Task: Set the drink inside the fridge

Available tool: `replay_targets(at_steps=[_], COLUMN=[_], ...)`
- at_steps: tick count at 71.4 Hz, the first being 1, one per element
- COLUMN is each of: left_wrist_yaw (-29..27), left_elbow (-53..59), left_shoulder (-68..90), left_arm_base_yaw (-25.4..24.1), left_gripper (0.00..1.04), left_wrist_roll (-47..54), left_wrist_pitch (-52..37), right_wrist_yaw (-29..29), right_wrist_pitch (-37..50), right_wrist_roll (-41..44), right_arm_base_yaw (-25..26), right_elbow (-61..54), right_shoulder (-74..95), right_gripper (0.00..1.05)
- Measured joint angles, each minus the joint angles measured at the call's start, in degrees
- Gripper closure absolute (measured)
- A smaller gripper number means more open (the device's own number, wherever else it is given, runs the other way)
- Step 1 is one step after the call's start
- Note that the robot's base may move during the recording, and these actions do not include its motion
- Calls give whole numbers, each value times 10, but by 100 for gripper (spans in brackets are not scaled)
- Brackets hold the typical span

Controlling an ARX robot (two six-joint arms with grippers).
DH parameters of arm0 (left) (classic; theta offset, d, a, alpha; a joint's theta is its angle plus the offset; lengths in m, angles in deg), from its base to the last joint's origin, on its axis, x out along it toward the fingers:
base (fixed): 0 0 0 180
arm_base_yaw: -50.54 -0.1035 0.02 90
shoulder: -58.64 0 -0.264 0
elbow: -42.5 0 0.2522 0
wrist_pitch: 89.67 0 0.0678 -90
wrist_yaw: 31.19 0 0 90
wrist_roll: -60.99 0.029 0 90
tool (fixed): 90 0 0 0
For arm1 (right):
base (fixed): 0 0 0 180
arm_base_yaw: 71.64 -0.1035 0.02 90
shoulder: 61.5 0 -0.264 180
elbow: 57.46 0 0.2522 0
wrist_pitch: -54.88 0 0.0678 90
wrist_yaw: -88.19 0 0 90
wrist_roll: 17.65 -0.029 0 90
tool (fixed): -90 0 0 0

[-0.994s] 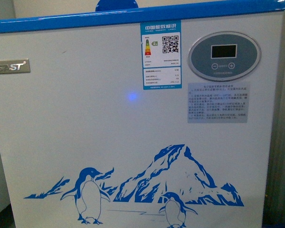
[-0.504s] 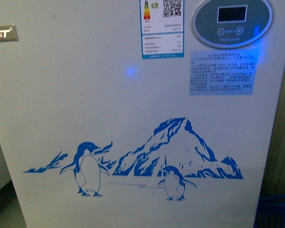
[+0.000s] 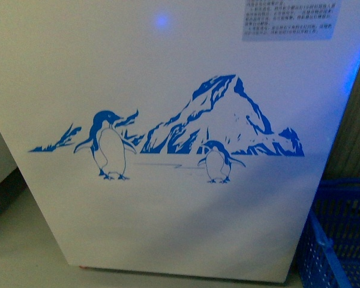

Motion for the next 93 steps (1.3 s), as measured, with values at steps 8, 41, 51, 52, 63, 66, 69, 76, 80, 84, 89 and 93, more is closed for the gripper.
replay_targets(at_steps=[8,41,51,52,63,66,69,76,80,84,89,93], left_wrist_yaw=[0,0,0,0,0,0,0,0,0,0,0,0], left_elbow=[0,0,0,0,0,0,0,0,0,0,0,0], left_shoulder=[0,0,0,0,0,0,0,0,0,0,0,0], left_arm_base_yaw=[0,0,0,0,0,0,0,0,0,0,0,0], left_gripper=[8,8,8,8,8,8,8,8,8,8,8,8], left_wrist_roll=[0,0,0,0,0,0,0,0,0,0,0,0], left_wrist_pitch=[0,0,0,0,0,0,0,0,0,0,0,0], right_wrist_yaw=[5,0,-2,-7,-29,-31,-37,-56,-68,-79,-90,-101], right_wrist_pitch=[-12,-103,-117,-119,-118,-115,-108,-96,-94,-96,-108,-135], right_wrist_roll=[7,8,0,-1,-40,-51,-61,-92,-104,-113,-121,-128], right_arm_base_yaw=[4,0,-5,-6,-4,-3,-3,-3,-4,-7,-13,-19], right_elbow=[53,228,240,240,198,179,157,91,60,21,-16,-51], right_shoulder=[61,174,172,170,130,113,94,13,-35,-106,-186,-276], right_gripper=[8,15,34,37,60,63,65,68,68,68,68,68])
